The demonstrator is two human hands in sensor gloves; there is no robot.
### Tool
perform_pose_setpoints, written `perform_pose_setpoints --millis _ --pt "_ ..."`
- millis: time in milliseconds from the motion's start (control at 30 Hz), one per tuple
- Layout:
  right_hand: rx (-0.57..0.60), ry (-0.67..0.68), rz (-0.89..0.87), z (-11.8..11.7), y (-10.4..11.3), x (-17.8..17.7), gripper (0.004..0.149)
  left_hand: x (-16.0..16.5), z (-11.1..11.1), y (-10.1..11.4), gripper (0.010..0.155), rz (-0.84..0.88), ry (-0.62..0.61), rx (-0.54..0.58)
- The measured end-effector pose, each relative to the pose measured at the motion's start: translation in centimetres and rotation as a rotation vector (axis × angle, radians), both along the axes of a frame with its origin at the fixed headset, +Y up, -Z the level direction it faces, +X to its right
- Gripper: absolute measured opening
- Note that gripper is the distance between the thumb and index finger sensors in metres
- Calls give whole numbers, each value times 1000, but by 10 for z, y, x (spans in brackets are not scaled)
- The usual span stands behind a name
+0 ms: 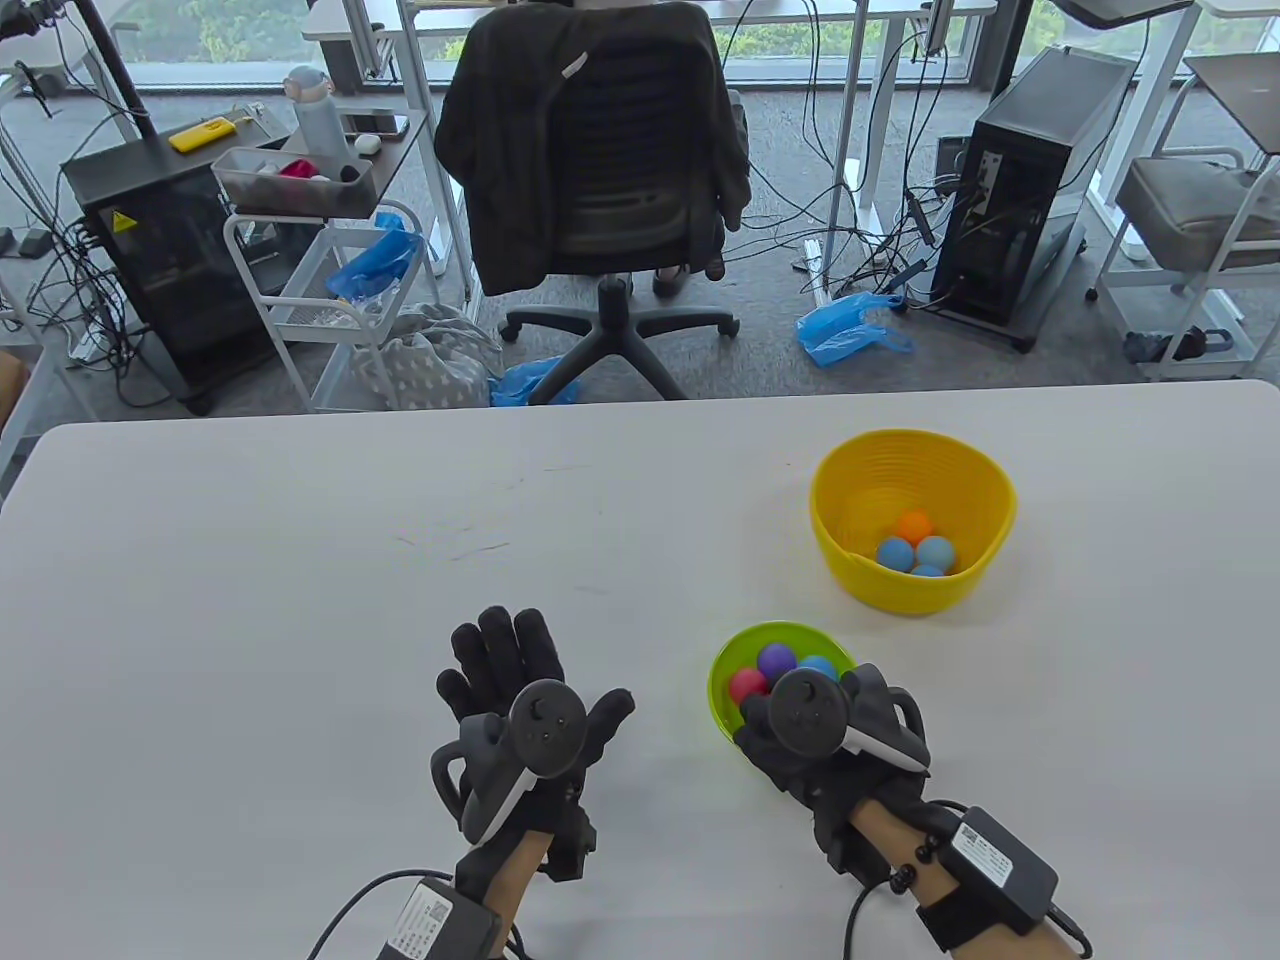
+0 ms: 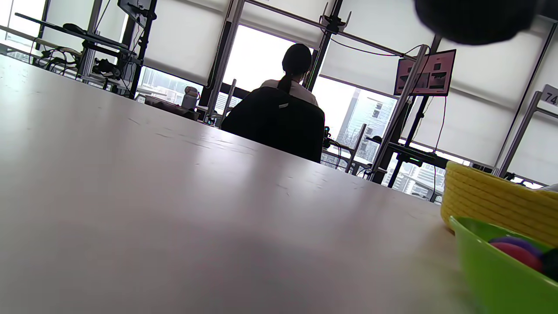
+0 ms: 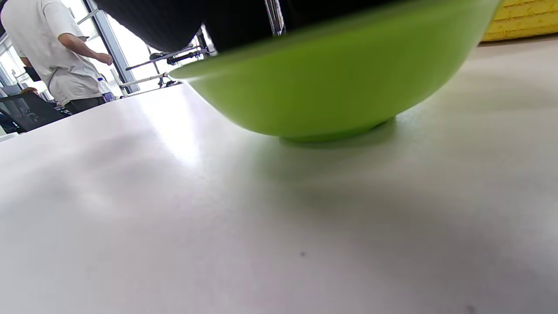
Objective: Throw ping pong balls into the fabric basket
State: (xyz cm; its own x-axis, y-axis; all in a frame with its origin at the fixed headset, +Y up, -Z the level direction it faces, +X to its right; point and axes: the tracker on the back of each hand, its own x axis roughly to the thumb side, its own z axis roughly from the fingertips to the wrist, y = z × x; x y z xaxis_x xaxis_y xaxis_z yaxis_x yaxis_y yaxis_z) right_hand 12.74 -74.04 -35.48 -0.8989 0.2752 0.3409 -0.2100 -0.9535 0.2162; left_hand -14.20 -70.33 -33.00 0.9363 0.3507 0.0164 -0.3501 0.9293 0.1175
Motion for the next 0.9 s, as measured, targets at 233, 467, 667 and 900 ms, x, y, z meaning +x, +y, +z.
perform_pose_setpoints --millis 233,467,667,900 --pt "82 -7 -62 0 4 10 47 2 -1 -2 108 -18 -1 -9" --pt "206 -25 -175 3 27 28 52 2 0 -2 108 -15 -3 -6" --pt "280 -48 -360 3 44 52 57 4 0 -2 108 -22 -11 -6" --pt "226 -112 -717 -7 49 94 53 4 0 -2 108 -19 -16 -7"
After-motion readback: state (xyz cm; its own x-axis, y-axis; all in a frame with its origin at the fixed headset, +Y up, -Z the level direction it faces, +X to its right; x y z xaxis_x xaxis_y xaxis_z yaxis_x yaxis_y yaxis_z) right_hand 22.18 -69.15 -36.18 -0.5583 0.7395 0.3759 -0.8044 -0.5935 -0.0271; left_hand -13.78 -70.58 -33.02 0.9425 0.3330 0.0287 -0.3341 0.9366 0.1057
